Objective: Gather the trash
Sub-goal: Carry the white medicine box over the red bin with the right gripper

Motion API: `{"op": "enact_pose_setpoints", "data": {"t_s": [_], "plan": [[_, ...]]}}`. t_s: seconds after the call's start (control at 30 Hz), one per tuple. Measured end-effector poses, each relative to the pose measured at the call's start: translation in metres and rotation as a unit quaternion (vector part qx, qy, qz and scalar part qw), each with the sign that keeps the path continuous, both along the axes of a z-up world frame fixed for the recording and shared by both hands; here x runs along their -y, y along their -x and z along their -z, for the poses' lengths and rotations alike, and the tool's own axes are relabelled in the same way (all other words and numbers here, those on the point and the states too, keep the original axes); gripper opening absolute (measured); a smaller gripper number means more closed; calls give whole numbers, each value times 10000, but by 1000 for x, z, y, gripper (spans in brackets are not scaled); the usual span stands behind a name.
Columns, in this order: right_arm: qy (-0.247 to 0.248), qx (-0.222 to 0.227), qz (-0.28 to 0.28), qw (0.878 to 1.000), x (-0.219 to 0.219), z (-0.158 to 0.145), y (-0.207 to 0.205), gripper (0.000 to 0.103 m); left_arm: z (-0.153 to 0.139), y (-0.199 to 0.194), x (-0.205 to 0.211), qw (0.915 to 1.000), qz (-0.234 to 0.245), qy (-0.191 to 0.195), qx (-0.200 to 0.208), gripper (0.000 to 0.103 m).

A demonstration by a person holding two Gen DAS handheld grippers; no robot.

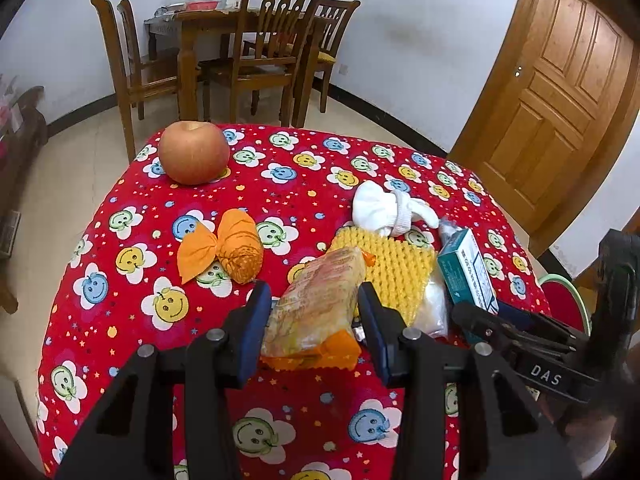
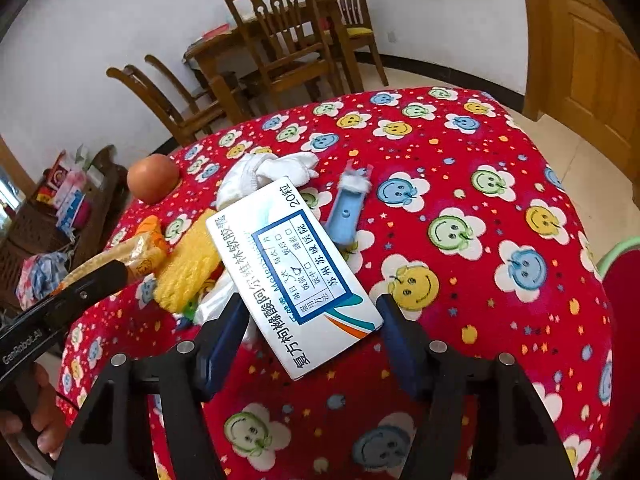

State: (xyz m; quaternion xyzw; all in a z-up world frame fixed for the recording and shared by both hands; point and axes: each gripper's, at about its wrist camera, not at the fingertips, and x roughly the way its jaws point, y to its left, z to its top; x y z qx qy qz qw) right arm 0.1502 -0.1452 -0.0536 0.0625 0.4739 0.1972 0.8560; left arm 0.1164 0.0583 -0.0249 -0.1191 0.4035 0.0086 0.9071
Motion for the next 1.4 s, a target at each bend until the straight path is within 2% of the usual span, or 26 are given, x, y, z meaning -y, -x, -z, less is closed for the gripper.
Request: {"op": "enact_pose_setpoints", "data": {"t_s": [0.37,0.8,1.23,1.4], "plan": [[-391,195,419,9982,24,-28,37,67,-15,14,11,9997,156,83,190,45],[-719,341,980,9920,72,-53,83,67,-29,33,43,9971,661,281,241,45],[-662,440,1696,9823,129,-59,118,67,-34,40,97,9904,1330,335,188,45],[-475,490,2035,9767,153,-58,128,67,-32,38,117,9875,1530,358,142,45]]}}
